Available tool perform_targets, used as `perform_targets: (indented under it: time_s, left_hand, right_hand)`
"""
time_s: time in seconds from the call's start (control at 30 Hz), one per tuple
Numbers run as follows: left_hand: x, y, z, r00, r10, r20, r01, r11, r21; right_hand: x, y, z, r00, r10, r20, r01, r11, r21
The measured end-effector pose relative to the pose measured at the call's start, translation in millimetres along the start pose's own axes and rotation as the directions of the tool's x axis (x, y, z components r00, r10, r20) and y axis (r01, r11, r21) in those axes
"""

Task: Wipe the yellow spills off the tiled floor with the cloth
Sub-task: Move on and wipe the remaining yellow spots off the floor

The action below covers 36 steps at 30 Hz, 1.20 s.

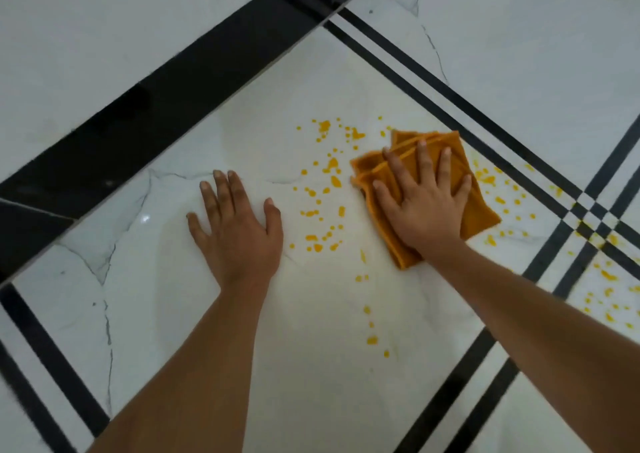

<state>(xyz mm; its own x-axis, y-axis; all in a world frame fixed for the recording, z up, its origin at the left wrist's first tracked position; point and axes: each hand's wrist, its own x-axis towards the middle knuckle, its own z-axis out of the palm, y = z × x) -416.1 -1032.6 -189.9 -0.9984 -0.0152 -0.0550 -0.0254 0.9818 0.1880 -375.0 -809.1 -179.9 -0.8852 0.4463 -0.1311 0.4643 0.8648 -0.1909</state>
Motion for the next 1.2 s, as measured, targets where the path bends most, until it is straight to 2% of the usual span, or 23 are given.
perform_targets:
  time_s: [0.13,0.2,0.27,0.3,0.33,0.4,0.43,0.47,0.53,0.6,0.63,0.67,0.7,0.77,0.83,0.87,0.93,0.97,1.0,1.03,1.1,1.17,1.2]
  left_hand:
    - [3.0,0.3,0.1,1.000,-0.010,0.001,0.010,1.000,0.023]
    - [0.6,0.0,-1.2,1.000,-0.001,-0.004,0.001,1.000,0.025]
    - [1.9,0.4,-2.7,1.000,-0.002,0.012,0.002,1.000,0.022]
    - [2.1,0.0,-2.9,1.000,-0.011,0.020,0.011,1.000,0.020]
    - [2.5,0.6,-3.0,1.000,-0.012,0.022,0.011,1.000,0.019]
    - [3.3,0.7,-2.5,1.000,-0.011,0.026,0.011,1.000,0.025]
    - [3.7,0.7,-2.0,1.000,-0.011,0.025,0.011,1.000,0.028]
    - [3.3,0.4,-1.8,1.000,-0.013,0.022,0.012,0.999,0.029]
    - [2.4,-0.1,-2.1,1.000,-0.014,0.015,0.014,1.000,0.028]
    - [2.5,0.1,-1.9,1.000,-0.013,0.011,0.012,1.000,0.026]
    - [2.8,0.5,-1.8,1.000,-0.010,0.014,0.009,1.000,0.022]
    - [2.3,1.5,-1.5,1.000,-0.010,0.016,0.010,1.000,0.019]
    - [2.7,0.7,-1.5,1.000,-0.013,0.010,0.013,1.000,0.024]
    - [3.9,0.5,-1.3,1.000,-0.017,0.011,0.017,0.999,0.027]
    - [3.9,-0.9,-0.7,1.000,-0.014,0.009,0.014,0.999,0.032]
    - [3.6,-1.0,-0.4,1.000,-0.015,0.007,0.014,0.999,0.034]
    - [3.2,0.0,-0.6,1.000,-0.018,0.019,0.017,0.999,0.034]
    - [4.0,0.0,-0.7,1.000,-0.016,0.023,0.015,0.999,0.034]
    - [4.1,0.0,-0.6,1.000,-0.018,0.026,0.017,0.999,0.034]
    - [4.3,-0.2,-0.7,1.000,-0.018,0.026,0.017,0.999,0.036]
    - [5.2,-1.3,-0.5,1.000,-0.016,0.022,0.015,0.999,0.043]
    - [5.2,-2.3,0.2,1.000,-0.013,0.027,0.012,0.999,0.046]
    - [4.9,-1.5,0.2,1.000,-0.012,0.025,0.011,0.999,0.041]
  right_hand:
    - [68.8,-54.5,-0.8,0.999,0.013,0.046,-0.014,1.000,0.020]
    - [56.7,-65.3,4.3,0.961,-0.267,0.072,0.270,0.962,-0.034]
    - [43.6,-45.7,2.5,0.811,-0.571,0.125,0.583,0.807,-0.093]
    - [53.1,-36.4,-2.8,0.774,-0.617,0.144,0.631,0.770,-0.095]
    - [70.4,-32.8,-7.2,0.809,-0.573,0.133,0.586,0.805,-0.095]
    - [106.6,-49.8,-9.2,0.955,-0.281,0.097,0.286,0.958,-0.036]
    - [115.5,-69.6,-6.7,0.983,-0.158,0.089,0.160,0.987,-0.016]
    - [115.9,-90.0,-4.0,0.986,-0.140,0.094,0.143,0.989,-0.025]
    - [100.0,-109.1,1.4,0.904,-0.399,0.154,0.412,0.909,-0.064]
    - [89.0,-85.4,-2.0,0.700,-0.674,0.236,0.706,0.703,-0.085]
    - [97.1,-69.4,-8.5,0.661,-0.708,0.249,0.743,0.663,-0.089]
    - [111.9,-59.0,-12.7,0.700,-0.675,0.235,0.708,0.699,-0.101]
    - [129.2,-57.2,-12.8,0.788,-0.587,0.186,0.609,0.788,-0.089]
    - [143.8,-75.7,-8.2,0.936,-0.328,0.129,0.336,0.940,-0.049]
    - [127.9,-108.9,-1.7,0.943,-0.310,0.120,0.321,0.943,-0.088]
    - [115.6,-116.0,2.5,0.887,-0.434,0.154,0.451,0.887,-0.097]
    - [95.7,-97.8,3.3,0.625,-0.742,0.242,0.777,0.623,-0.094]
    - [98.0,-80.4,-2.8,0.527,-0.804,0.277,0.847,0.525,-0.090]
    - [108.7,-65.6,-7.9,0.530,-0.802,0.275,0.845,0.527,-0.091]
    - [121.8,-56.5,-10.5,0.627,-0.741,0.240,0.776,0.622,-0.106]
    - [140.3,-61.1,-9.5,0.887,-0.438,0.145,0.452,0.888,-0.084]
    - [127.9,-92.3,-4.4,0.951,-0.281,0.128,0.294,0.951,-0.098]
    - [114.8,-102.1,-1.1,0.923,-0.354,0.147,0.372,0.921,-0.117]
